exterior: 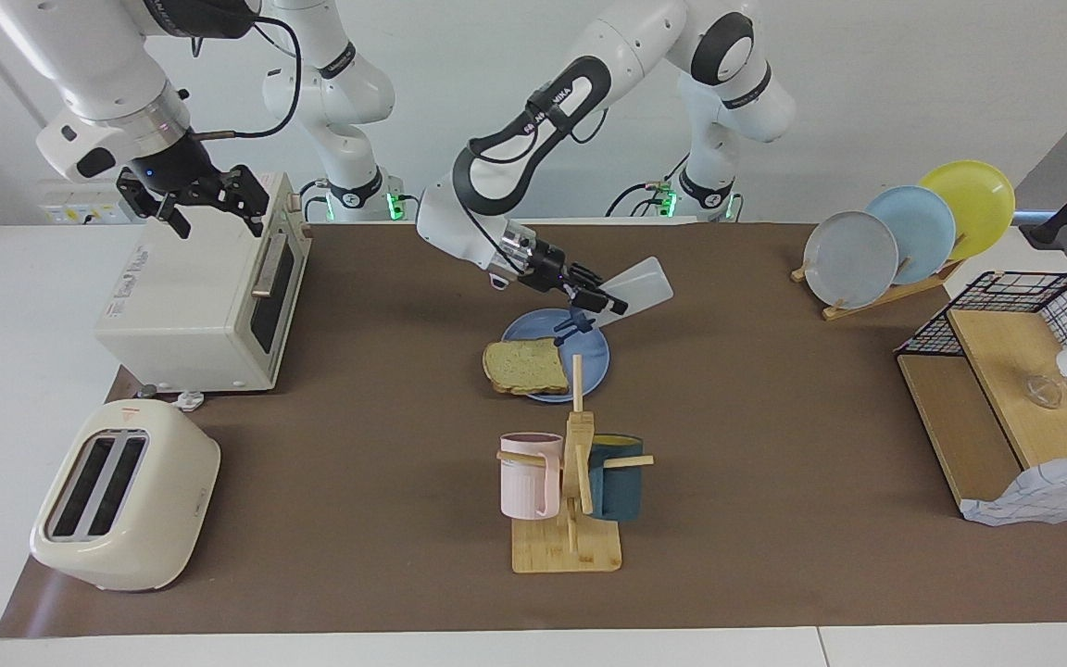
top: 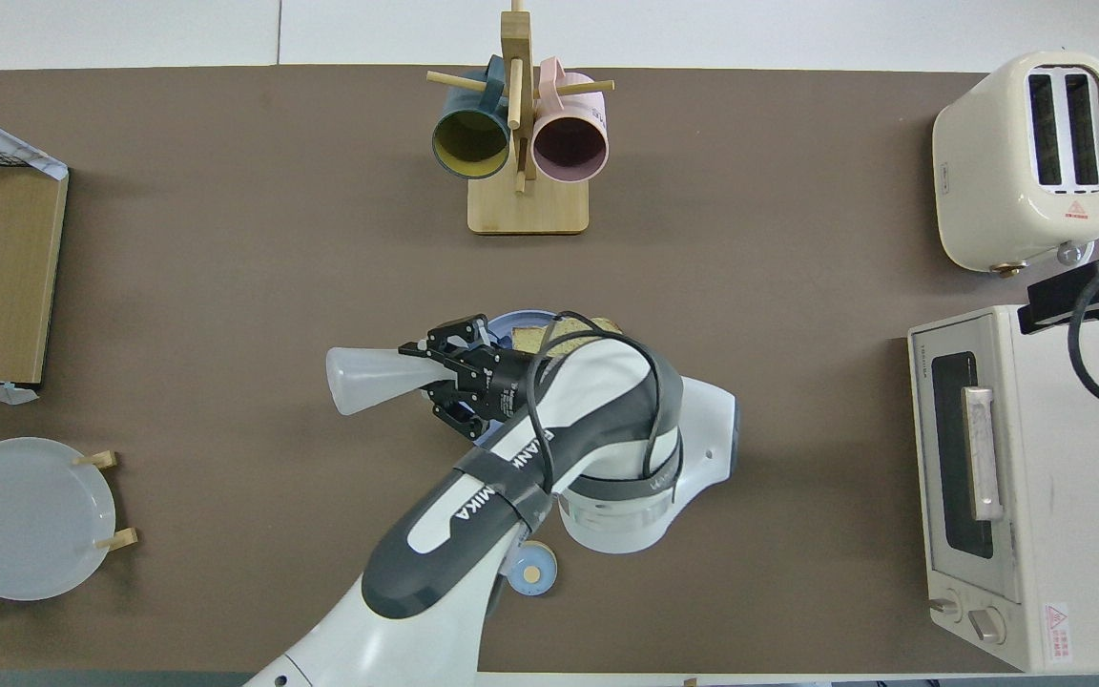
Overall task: Put bread on plate and add seasoning
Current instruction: 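Tilt the bottle mouth down over the toast with the left gripper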
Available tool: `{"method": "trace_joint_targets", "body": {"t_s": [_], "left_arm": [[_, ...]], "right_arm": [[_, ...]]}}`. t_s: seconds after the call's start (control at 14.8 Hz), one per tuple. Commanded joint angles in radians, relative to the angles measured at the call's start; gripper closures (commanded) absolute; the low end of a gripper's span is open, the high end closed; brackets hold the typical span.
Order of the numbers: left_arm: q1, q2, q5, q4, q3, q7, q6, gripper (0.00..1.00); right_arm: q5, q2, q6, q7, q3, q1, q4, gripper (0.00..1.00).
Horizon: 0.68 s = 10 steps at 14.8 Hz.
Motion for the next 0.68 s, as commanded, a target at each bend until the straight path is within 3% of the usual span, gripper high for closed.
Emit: {"method": "trace_joint_targets", "body": {"t_s": [0.0,0.27,0.61], "left_arm": [[0.071,0.022,0.04,0.017,-0.005,0.005,0.024,0.78],[0.059,0.024,0.033,0.017,-0.006,0.005,0.006,0.78],[-0.061,0.018,-0.01,0.022,-0.014,0.005,-0.054,0.78]], "right_arm": [[-0.003,-0.022,0.017,-0.027,0.003,-0.009,-0.029,0.0],[-0.003,-0.022,0.017,-0.027,0.003,-0.009,-0.029,0.0],[-0.003,-0.022,0.017,-0.027,0.003,-0.009,-0.029,0.0]]}}
